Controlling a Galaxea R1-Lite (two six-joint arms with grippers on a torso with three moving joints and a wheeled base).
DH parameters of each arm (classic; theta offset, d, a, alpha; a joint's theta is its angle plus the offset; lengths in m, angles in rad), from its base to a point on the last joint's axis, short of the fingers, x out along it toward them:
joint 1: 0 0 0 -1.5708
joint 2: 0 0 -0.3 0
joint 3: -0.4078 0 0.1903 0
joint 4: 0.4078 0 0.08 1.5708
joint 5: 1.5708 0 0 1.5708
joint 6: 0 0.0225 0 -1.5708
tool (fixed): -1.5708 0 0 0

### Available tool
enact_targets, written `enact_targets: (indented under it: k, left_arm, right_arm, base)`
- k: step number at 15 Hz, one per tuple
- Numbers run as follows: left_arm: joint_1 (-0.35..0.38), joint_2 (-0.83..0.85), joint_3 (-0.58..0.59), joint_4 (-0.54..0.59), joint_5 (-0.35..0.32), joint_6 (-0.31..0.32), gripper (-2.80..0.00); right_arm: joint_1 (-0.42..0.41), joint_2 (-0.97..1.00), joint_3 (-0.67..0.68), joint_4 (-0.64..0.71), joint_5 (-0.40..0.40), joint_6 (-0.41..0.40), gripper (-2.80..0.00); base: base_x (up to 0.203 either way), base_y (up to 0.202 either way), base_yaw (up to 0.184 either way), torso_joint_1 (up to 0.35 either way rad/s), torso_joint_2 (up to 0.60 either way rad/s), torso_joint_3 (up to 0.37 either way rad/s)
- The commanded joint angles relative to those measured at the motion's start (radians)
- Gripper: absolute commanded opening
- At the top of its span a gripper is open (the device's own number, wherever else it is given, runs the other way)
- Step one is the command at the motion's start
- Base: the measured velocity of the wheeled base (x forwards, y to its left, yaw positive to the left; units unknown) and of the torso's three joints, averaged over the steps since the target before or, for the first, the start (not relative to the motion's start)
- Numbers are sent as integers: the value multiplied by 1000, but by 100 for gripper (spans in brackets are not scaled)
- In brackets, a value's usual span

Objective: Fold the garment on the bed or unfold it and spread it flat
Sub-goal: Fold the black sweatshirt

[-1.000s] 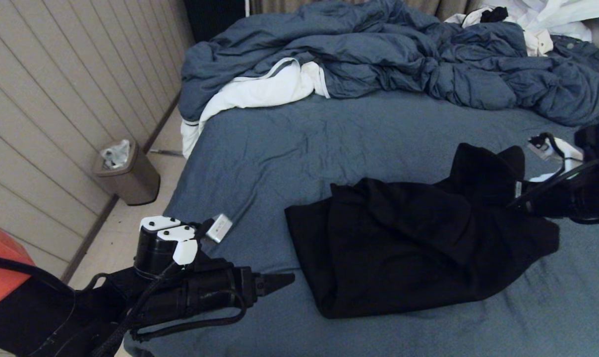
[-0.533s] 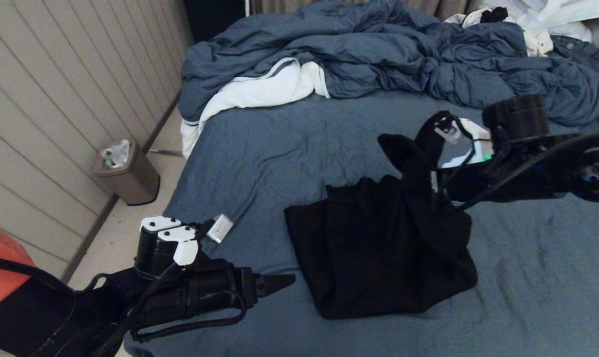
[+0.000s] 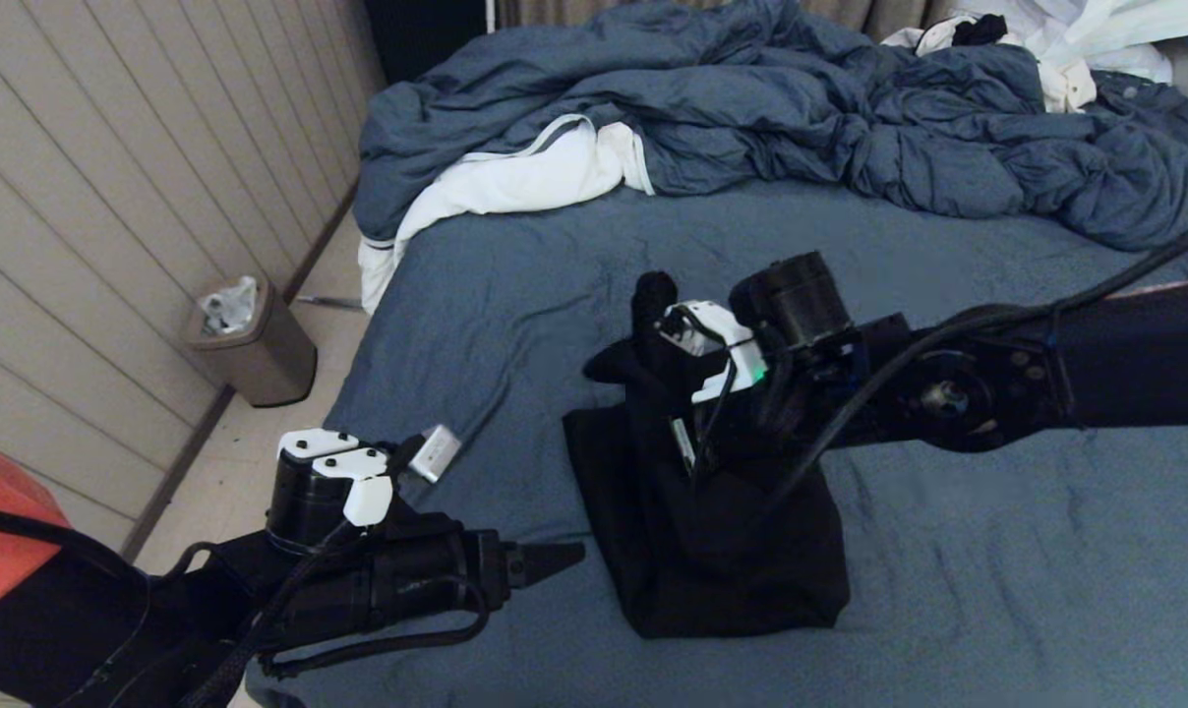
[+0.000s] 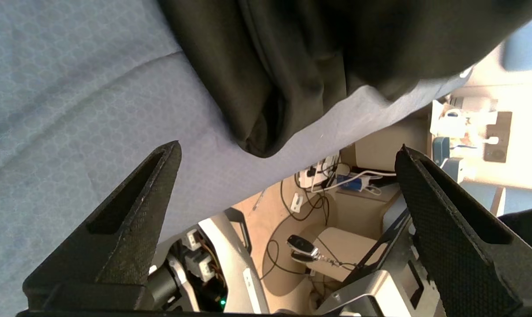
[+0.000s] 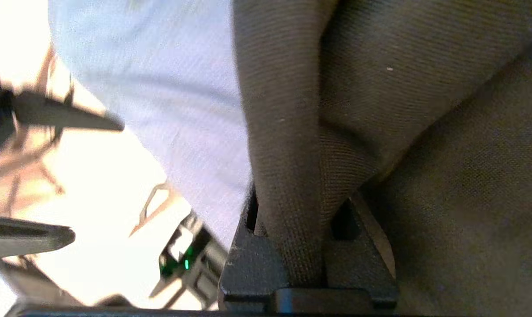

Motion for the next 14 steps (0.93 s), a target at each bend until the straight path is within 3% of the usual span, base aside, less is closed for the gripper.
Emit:
enact_targets:
  k: [1, 6, 11, 14]
  left_arm:
    - [0, -4, 1, -6, -2, -3, 0]
    - [-6, -8, 5, -5, -4, -2, 0]
    - [-6, -10, 6, -5, -5, -3, 0]
    - [-8, -11, 6, -5, -4, -4, 0]
  right_arm:
    - [43, 49, 5, 2, 2, -4, -280]
    - [98, 95, 14, 7, 0, -28, -280]
    - [104, 113, 22, 4, -94, -27, -280]
    - [102, 100, 27, 4, -93, -26, -280]
  base:
    - [0, 0, 0, 0, 0, 0]
    - [0, 0, 0, 0, 0, 0]
    - [0, 0, 0, 0, 0, 0]
    - [0, 0, 0, 0, 0, 0]
